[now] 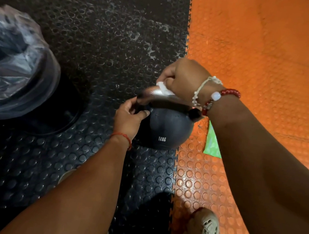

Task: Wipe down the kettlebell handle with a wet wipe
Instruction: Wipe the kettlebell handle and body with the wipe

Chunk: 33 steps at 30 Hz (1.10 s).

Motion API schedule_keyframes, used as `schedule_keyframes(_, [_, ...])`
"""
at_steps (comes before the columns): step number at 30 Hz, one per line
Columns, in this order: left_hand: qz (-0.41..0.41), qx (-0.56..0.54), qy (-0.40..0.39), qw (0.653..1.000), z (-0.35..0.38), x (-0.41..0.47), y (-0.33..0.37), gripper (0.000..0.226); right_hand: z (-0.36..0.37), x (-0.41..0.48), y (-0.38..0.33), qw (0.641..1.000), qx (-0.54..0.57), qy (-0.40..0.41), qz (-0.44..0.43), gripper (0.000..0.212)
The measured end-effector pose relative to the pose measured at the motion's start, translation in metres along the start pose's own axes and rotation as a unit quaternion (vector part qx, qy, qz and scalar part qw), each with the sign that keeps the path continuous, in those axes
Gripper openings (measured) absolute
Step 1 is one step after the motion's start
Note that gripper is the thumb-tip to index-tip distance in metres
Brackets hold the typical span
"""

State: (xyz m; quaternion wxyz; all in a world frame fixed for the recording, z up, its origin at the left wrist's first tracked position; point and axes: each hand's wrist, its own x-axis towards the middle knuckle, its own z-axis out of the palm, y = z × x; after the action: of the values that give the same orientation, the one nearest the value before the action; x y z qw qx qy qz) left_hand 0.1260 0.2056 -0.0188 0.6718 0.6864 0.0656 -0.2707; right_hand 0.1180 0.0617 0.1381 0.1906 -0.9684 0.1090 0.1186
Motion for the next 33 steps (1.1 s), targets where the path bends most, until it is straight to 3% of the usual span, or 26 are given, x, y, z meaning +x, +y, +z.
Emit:
schedule_keyframes(10, [-0.008,0.006,-0.002,1.000,-0.001,0.001,-0.002,0.040,0.005,-0.002,-0.008,0.999,-0.033,0.008,-0.018,0.030])
schedule_keyframes(14, [-0.006,0.014,-0.010,1.000,-0.004,-0.001,0.001,0.042,0.004,-0.020,-0.004,0.995,-0.064,0.046,-0.055,0.027])
schedule_keyframes(17, [-0.009,0.013,-0.022,1.000,-0.005,-0.002,0.001,0.043,0.002,-0.019,0.004,0.996,-0.047,0.067,-0.025,0.025])
schedule_keyframes(21, [-0.015,0.008,-0.013,1.000,-0.004,-0.002,0.003,0.044,0.022,-0.023,-0.005,0.987,-0.077,0.104,-0.094,0.053])
schedule_keyframes(25, [-0.012,0.023,-0.019,0.999,-0.006,-0.002,0.002,0.042,0.030,-0.035,0.011,0.976,-0.052,0.181,-0.109,0.036])
schedule_keyframes(27, [-0.013,0.027,-0.023,0.999,-0.006,-0.003,0.003,0.043,0.029,-0.030,0.010,0.979,-0.042,0.182,-0.084,0.039])
schedule_keyframes(30, [-0.014,0.027,-0.017,0.999,-0.005,-0.004,0.006,0.044,0.048,-0.036,0.006,0.969,-0.092,0.206,-0.101,0.034])
schedule_keyframes(33, [-0.016,0.029,-0.022,0.999,-0.007,-0.005,0.005,0.043,0.063,-0.051,0.023,0.948,-0.114,0.280,-0.104,0.028])
